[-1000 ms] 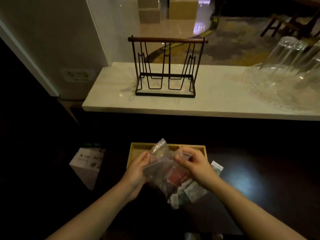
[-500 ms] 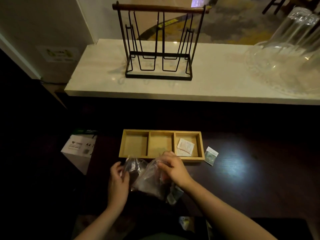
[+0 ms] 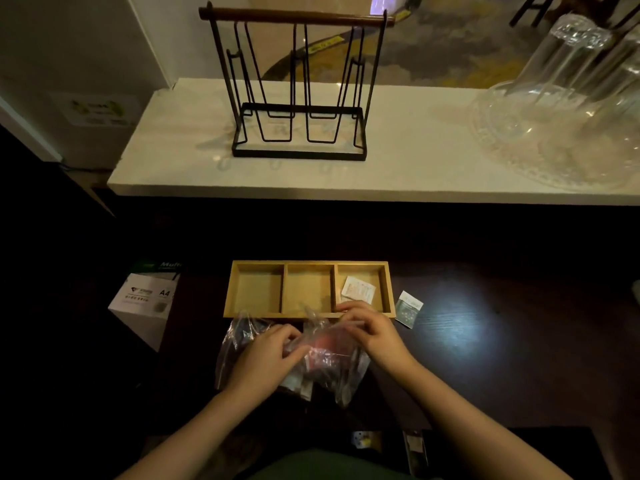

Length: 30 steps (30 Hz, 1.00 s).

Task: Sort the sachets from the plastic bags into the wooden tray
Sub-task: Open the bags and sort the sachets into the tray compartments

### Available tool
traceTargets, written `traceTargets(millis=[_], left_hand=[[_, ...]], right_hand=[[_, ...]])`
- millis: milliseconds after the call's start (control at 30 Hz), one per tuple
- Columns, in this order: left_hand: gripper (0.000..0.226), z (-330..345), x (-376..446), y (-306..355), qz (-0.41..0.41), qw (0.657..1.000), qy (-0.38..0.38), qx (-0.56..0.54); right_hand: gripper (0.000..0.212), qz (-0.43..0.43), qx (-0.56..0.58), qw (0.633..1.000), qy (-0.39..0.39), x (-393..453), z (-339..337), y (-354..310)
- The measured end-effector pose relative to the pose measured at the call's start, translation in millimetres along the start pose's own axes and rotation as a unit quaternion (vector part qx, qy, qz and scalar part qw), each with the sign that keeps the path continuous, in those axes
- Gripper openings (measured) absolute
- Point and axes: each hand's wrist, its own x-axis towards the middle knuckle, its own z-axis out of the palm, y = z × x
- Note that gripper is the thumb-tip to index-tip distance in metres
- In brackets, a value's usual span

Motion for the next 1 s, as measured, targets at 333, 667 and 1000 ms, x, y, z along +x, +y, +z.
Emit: traceTargets(millis=[333, 667, 1000], left_hand=[[0.011, 1, 10, -8, -0.131, 0.982, -0.024, -0.135], [0.036, -1, 32, 16, -0.220, 0.935, -0.165, -0.224], [0.017, -4, 2, 22, -0.282, 0.721, -0.175, -0.609]], right_hand=[[0.018, -0.051, -0.445, 0.893, 0.037, -34, -41, 61], [0.039, -0.011, -0.380, 0.909, 0.172, -25, -32, 21], [0.009, 0.094, -0.045, 0.995, 0.003, -16, 35, -43]])
